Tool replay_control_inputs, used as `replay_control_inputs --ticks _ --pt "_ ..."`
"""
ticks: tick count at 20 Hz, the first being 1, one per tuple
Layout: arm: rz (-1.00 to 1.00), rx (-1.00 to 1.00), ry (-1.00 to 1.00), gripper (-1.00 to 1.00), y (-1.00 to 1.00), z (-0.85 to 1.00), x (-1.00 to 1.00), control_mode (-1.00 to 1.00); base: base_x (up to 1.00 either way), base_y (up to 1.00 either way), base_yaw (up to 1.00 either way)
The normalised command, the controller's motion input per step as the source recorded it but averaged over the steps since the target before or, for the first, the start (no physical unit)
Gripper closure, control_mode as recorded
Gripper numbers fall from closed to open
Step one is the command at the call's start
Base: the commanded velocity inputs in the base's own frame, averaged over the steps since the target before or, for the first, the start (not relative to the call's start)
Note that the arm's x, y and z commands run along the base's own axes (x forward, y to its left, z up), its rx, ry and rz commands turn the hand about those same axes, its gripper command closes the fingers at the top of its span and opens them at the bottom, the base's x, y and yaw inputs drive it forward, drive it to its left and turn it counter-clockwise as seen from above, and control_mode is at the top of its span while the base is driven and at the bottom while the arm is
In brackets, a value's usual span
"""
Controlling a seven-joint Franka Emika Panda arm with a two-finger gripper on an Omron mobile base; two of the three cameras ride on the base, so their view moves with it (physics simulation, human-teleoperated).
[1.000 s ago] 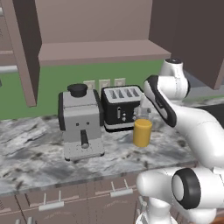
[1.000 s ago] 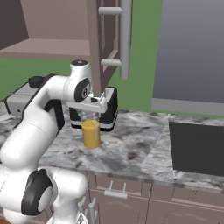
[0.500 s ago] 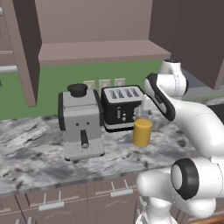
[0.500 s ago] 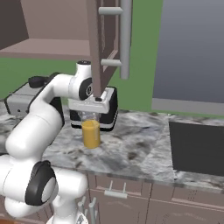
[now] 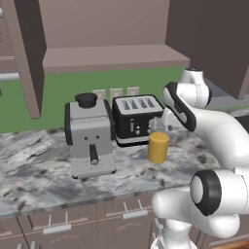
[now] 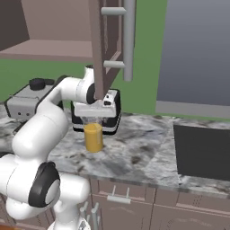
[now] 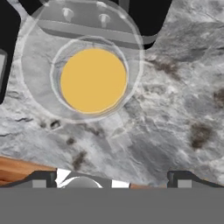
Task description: There is a tray on the dining counter. Grab the cup, mug, and pitcher and place them on the tray. The pitcher may be placed next to the tray if it cannot fit the tray.
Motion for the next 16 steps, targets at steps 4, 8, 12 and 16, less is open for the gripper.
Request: replay_control_inputs --ticks 4,8,12,16 --pt "0.12 0.00 0.00 -1.00 -0.04 -0.14 0.06 -1.00 0.00 0.00 0.00" --pt "0.10 0.00 0.00 -1.00 0.00 -0.10 0.07 -1.00 0.00 0.00 0.00" --pt "0.08 0.00 0.00 -1.00 0.00 -0.10 0.10 -1.00 0.00 0.00 0.00" --pt "0.06 0.00 0.01 -1.00 0.00 -0.08 0.12 -1.00 0.00 0.00 0.00"
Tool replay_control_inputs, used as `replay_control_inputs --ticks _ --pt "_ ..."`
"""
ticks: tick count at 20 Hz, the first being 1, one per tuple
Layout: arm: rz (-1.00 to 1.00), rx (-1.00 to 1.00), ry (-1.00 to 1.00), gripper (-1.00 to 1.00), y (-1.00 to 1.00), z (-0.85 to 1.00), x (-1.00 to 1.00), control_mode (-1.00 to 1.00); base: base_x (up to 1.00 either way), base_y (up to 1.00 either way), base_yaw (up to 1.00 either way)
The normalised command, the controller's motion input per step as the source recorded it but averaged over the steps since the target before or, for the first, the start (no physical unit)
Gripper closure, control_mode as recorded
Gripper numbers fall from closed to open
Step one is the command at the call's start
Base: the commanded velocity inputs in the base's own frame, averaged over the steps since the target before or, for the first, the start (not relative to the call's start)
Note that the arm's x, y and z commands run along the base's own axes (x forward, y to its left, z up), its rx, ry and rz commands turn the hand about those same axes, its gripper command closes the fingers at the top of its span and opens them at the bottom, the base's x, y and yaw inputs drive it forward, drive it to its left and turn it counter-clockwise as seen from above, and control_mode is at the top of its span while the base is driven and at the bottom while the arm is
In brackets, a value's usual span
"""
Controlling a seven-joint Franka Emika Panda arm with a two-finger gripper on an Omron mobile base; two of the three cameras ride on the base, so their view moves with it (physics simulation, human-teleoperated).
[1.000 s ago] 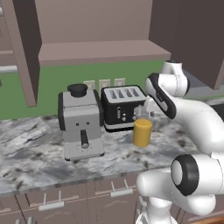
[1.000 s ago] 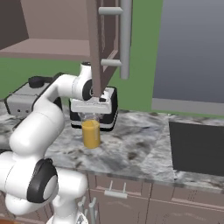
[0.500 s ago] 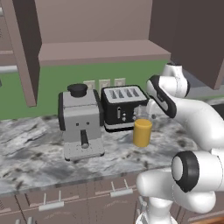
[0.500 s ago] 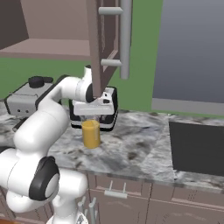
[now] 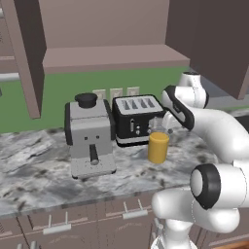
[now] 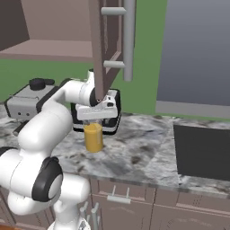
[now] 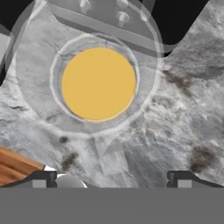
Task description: There is a tray on the dining counter. Grab the cup, mug, and pitcher and place them on the tray. The pitcher may be placed next to the tray if it cannot fit the tray.
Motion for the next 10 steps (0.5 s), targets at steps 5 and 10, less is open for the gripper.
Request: replay_control_inputs --ticks 5,10 --pt "0.06 0.00 0.00 -1.00 0.00 -0.04 0.03 -1.00 0.00 0.00 0.00" --pt "0.06 0.00 0.01 -1.00 0.00 -0.03 0.00 -1.00 0.00 0.00 0.00"
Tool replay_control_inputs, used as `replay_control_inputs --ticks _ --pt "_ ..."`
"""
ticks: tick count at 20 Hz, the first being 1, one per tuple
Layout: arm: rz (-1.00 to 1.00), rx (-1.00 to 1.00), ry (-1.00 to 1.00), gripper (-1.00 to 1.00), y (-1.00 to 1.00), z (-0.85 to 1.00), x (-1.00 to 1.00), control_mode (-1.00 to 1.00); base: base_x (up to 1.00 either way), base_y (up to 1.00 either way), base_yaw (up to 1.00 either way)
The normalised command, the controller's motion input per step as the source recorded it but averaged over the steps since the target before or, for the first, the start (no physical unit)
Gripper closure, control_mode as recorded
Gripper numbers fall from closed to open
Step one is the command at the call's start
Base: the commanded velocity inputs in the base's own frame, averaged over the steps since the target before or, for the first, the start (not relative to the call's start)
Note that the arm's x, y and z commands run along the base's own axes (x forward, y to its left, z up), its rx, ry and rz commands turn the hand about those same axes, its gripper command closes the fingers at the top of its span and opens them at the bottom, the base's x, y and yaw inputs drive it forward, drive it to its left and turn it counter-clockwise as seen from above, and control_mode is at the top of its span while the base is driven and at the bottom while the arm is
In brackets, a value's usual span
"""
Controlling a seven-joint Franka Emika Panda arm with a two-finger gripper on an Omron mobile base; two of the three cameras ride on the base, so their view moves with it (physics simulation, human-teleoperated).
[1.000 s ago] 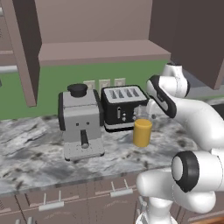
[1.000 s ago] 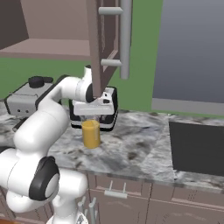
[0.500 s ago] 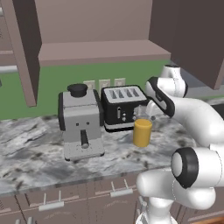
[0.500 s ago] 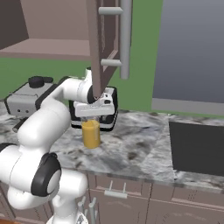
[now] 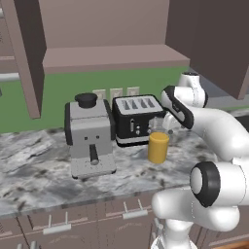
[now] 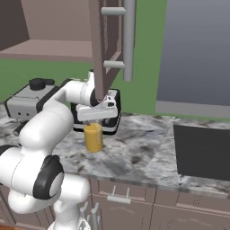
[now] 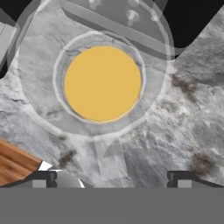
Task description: There is a tray on the dining counter. Grab the cup, mug, and pitcher and place them on the tray. The pitcher may be placed next to the tray if it cannot fit the tray.
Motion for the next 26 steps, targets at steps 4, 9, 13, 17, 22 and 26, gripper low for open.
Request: replay_control_inputs --ticks 4,9,13,17,22,26 --pt "0.04 0.00 0.01 -1.00 0.00 -0.04 0.00 -1.00 0.00 0.00 0.00" --pt "0.01 0.00 0.00 -1.00 0.00 -0.03 0.00 -1.00 0.00 0.00 0.00" --pt "0.00 0.00 0.00 -1.00 0.00 -0.05 0.00 -1.00 0.00 0.00 0.00" --pt "0.00 0.00 0.00 -1.00 0.00 -0.04 0.00 -1.00 0.00 0.00 0.00" --pt "0.00 0.00 0.00 -1.00 0.00 -0.04 0.00 -1.00 0.00 0.00 0.00" --pt "0.00 0.00 0.00 -1.00 0.00 -0.04 0.00 -1.00 0.00 0.00 0.00"
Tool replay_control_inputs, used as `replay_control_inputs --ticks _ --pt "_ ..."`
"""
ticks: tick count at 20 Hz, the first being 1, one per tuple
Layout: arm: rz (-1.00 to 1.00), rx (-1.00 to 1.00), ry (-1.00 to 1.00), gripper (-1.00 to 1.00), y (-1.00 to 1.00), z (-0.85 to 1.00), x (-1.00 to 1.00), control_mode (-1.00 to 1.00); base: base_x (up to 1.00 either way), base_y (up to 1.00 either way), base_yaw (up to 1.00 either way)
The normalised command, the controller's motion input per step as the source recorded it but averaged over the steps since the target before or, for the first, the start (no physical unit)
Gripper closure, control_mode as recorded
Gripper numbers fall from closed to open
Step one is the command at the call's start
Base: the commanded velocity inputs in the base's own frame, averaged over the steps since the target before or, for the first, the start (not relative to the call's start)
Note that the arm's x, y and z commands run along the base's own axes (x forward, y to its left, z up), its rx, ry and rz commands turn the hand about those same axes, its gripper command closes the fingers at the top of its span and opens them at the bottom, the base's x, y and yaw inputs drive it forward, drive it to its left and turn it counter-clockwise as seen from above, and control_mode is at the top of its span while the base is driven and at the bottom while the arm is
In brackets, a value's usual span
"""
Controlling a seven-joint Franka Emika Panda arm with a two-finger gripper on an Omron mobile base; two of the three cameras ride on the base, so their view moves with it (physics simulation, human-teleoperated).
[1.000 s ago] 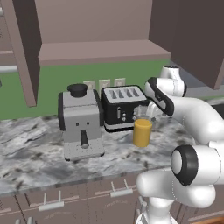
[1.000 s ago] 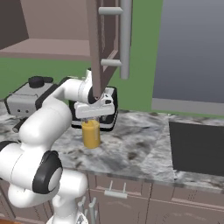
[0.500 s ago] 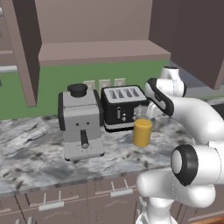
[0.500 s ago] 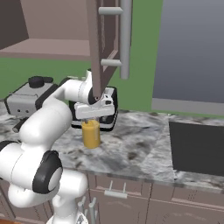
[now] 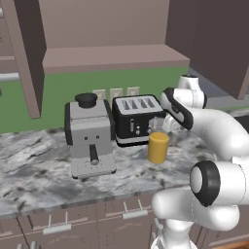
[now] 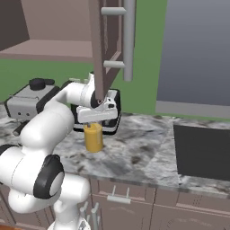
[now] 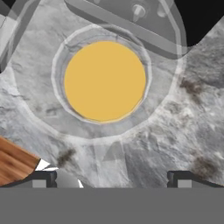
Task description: There is a tray on the dining counter. Grab the cup, mug, and pitcher and place them on the tray. The pitcher may be placed next to the tray if it cannot fit the tray.
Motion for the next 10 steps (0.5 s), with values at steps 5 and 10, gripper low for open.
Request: replay_control_inputs --ticks 5,10 --pt "0.00 0.00 0.00 -1.00 0.00 -0.06 0.00 -1.00 0.00 0.00 0.00" --pt "0.00 0.00 0.00 -1.00 0.00 -0.06 0.00 -1.00 0.00 0.00 0.00"
